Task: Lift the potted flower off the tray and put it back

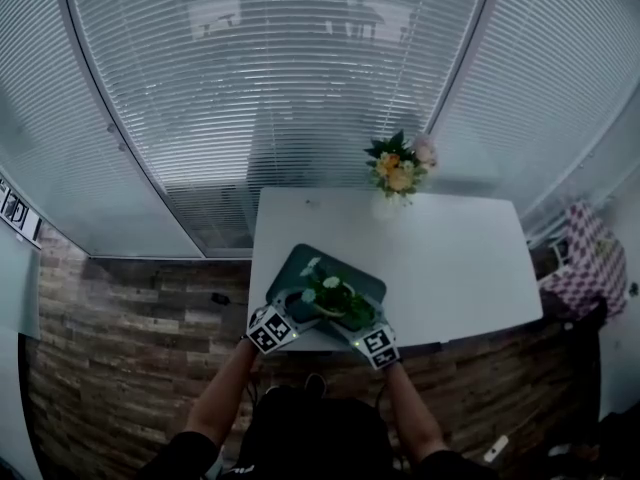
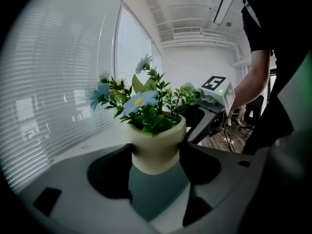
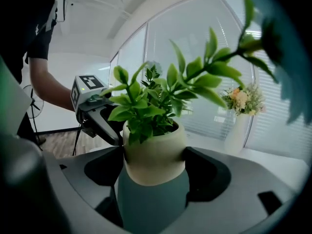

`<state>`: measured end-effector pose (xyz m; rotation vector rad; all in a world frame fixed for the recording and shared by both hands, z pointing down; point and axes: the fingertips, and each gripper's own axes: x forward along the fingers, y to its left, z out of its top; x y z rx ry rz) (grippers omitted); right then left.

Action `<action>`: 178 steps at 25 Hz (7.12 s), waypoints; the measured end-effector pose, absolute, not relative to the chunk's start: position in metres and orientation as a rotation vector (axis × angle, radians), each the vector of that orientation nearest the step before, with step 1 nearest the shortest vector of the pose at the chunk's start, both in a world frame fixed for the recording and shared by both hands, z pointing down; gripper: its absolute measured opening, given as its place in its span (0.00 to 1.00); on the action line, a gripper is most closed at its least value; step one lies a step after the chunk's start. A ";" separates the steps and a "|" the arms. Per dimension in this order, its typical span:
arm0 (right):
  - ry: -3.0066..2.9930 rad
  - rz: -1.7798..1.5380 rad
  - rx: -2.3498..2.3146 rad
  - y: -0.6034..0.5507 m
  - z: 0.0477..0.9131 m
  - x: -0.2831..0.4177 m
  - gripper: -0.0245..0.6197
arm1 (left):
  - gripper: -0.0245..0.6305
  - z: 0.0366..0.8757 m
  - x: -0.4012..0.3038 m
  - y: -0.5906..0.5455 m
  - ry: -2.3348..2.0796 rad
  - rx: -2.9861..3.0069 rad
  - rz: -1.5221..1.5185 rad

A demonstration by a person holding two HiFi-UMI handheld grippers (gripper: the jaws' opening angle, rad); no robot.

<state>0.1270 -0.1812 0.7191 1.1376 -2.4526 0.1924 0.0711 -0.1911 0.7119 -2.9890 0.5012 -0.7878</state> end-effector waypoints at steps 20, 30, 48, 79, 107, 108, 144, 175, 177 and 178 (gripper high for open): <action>-2.556 0.117 1.101 -0.092 0.660 0.077 0.62 | 0.48 0.652 0.022 -0.103 0.552 -2.946 -0.668; -2.573 0.128 1.055 -0.059 0.659 0.069 0.62 | 0.48 0.651 0.013 -0.071 0.591 -3.007 -0.626; -2.582 0.092 1.059 -0.038 0.640 0.052 0.62 | 0.48 0.637 -0.004 -0.050 0.574 -3.050 -0.582; -2.588 0.039 1.091 -0.078 0.639 0.074 0.62 | 0.48 0.639 0.018 -0.090 0.565 -3.049 -0.590; -2.558 0.097 1.114 -0.180 0.663 0.105 0.62 | 0.48 0.660 0.048 -0.192 0.561 -3.019 -0.687; -2.556 0.095 1.109 -0.183 0.665 0.105 0.62 | 0.48 0.663 0.048 -0.195 0.564 -3.025 -0.693; -2.488 0.234 1.024 -0.269 0.800 0.100 0.62 | 0.48 0.799 0.041 -0.273 0.661 -3.088 -0.972; -2.471 0.372 1.016 -0.270 0.819 0.100 0.62 | 0.48 0.816 0.040 -0.274 0.682 -3.105 -0.996; -2.473 0.395 1.014 -0.271 0.816 0.101 0.62 | 0.48 0.813 0.040 -0.276 0.718 -3.104 -0.996; -2.472 0.406 1.023 -0.273 0.815 0.102 0.62 | 0.48 0.812 0.039 -0.277 0.748 -3.103 -0.989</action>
